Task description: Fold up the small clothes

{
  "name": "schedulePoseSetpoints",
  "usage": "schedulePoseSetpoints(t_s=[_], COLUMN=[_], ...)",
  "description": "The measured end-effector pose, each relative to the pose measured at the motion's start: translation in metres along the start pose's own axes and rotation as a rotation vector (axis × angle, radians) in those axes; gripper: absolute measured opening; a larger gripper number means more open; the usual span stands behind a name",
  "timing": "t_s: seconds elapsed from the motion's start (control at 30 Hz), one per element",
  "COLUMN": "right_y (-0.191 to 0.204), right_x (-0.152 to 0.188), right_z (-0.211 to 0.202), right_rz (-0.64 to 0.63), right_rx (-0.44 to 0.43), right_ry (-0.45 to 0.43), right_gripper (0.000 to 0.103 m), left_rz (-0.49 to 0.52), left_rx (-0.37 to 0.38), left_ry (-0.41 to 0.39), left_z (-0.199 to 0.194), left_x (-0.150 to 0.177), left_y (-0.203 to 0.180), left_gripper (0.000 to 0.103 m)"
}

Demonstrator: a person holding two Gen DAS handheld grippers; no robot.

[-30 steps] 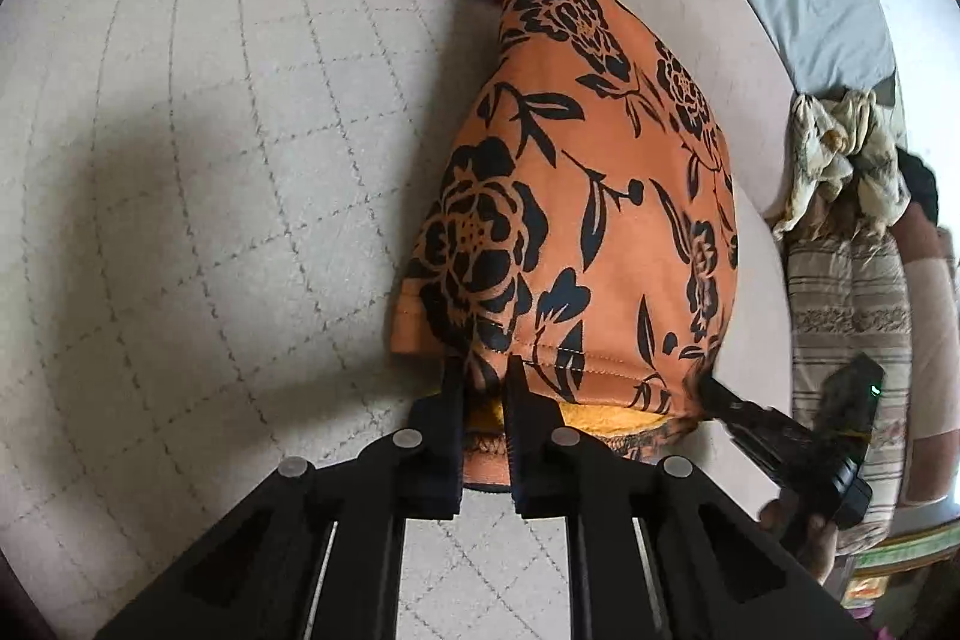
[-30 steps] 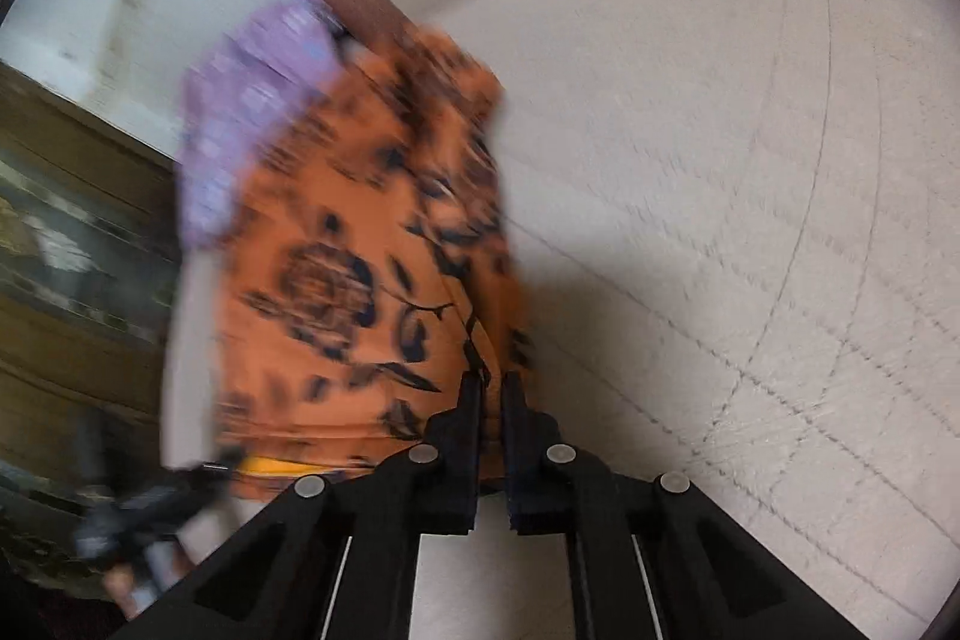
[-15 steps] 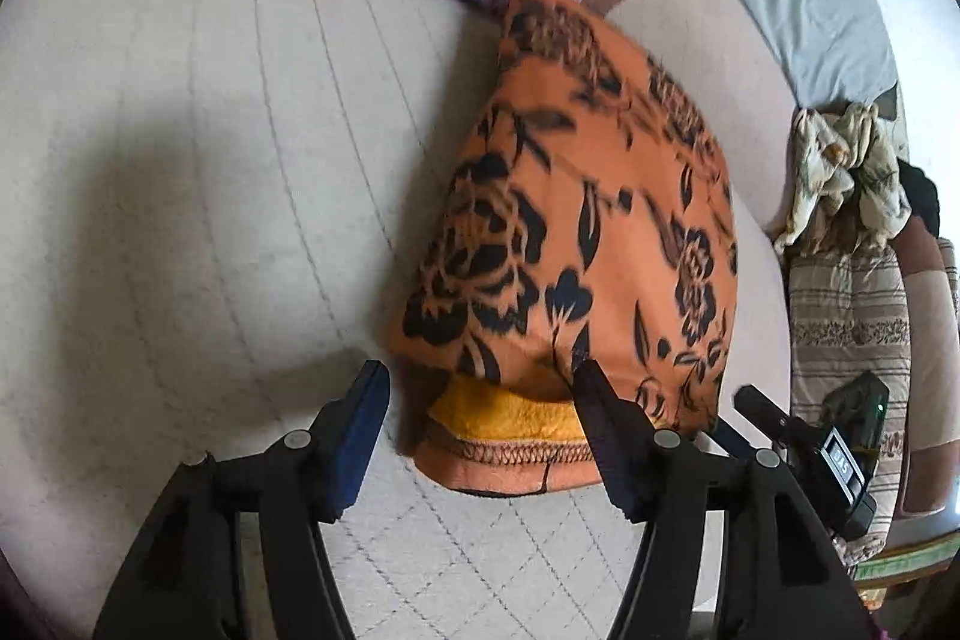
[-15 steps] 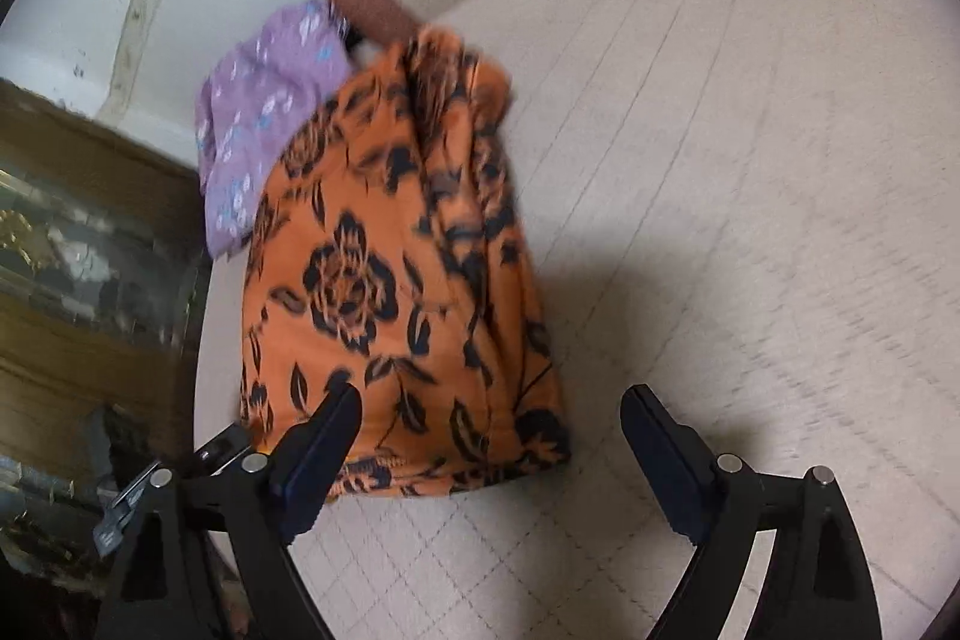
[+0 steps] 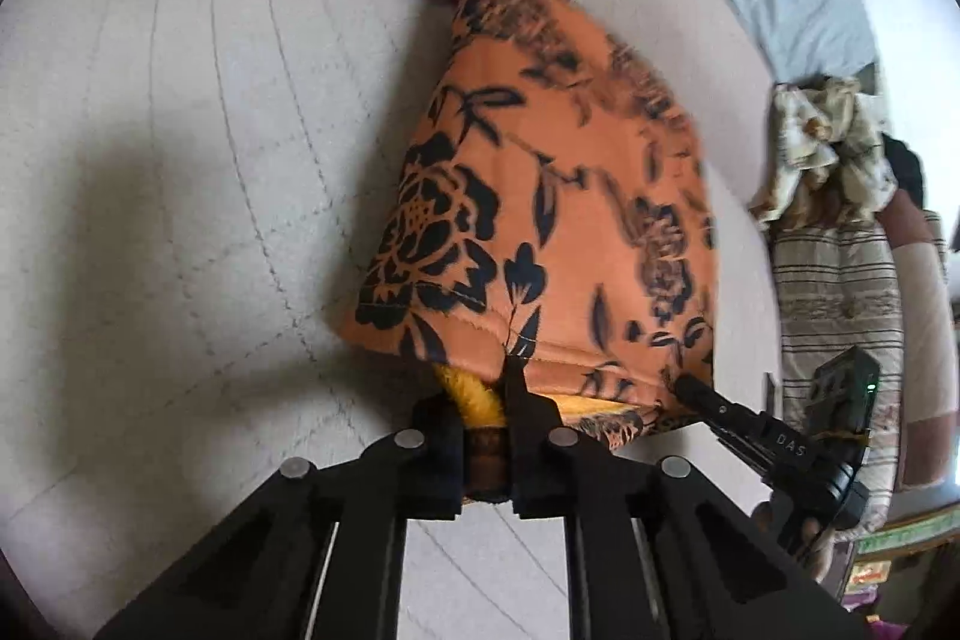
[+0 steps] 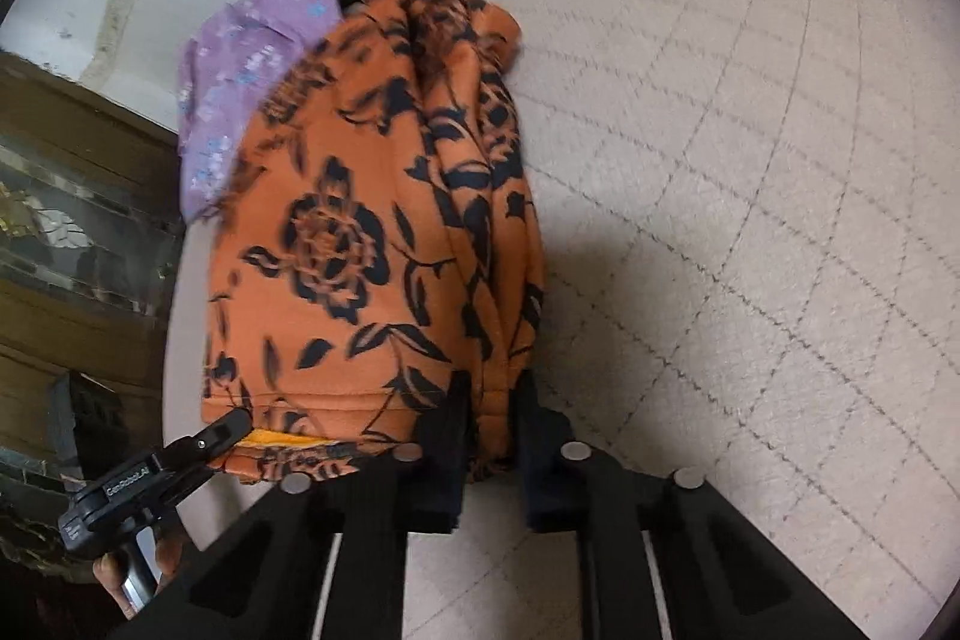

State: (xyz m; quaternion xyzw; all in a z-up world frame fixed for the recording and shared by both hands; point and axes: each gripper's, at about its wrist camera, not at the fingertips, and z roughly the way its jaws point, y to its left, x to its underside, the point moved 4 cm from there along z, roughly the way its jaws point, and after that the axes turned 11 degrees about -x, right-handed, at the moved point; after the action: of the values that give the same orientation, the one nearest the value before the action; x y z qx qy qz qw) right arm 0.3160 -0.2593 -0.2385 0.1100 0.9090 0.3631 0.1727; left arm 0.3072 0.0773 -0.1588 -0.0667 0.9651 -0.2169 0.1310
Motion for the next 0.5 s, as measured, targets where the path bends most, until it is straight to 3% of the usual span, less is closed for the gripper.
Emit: schedulePoseSetpoints(t_s=[0.13,0.3,0.4,0.5], right_y=[0.014,0.003,0.011,0.016], right_x=[0.018,0.037,0.027,0.023], right_z=[-0.026,-0.004,-0.01,-0.008], right_rz=[0.001,-0.012,-0.035,-0.069], right_rx=[-0.074,0.005,0.004,0.045], right_ry=[-0.023,0.034,0.004,-0.016], right_gripper=[0.011,0.011,0.011,0.012], left_rz=[-0.054,-0.007,0.067,0.119], left_rx=[0.068,-0.063,-0.082,-0.188], left_ry=[0.004,0.017,-0.075,-0.048], left_z=[-0.021,-0.004,-0.023,-0.002], left_x=[0.011,0.026,0.027,0.036], left_y=[0.017,0.015,0.002,0.001], left_gripper=[0.01,0.01,0.01,0.01])
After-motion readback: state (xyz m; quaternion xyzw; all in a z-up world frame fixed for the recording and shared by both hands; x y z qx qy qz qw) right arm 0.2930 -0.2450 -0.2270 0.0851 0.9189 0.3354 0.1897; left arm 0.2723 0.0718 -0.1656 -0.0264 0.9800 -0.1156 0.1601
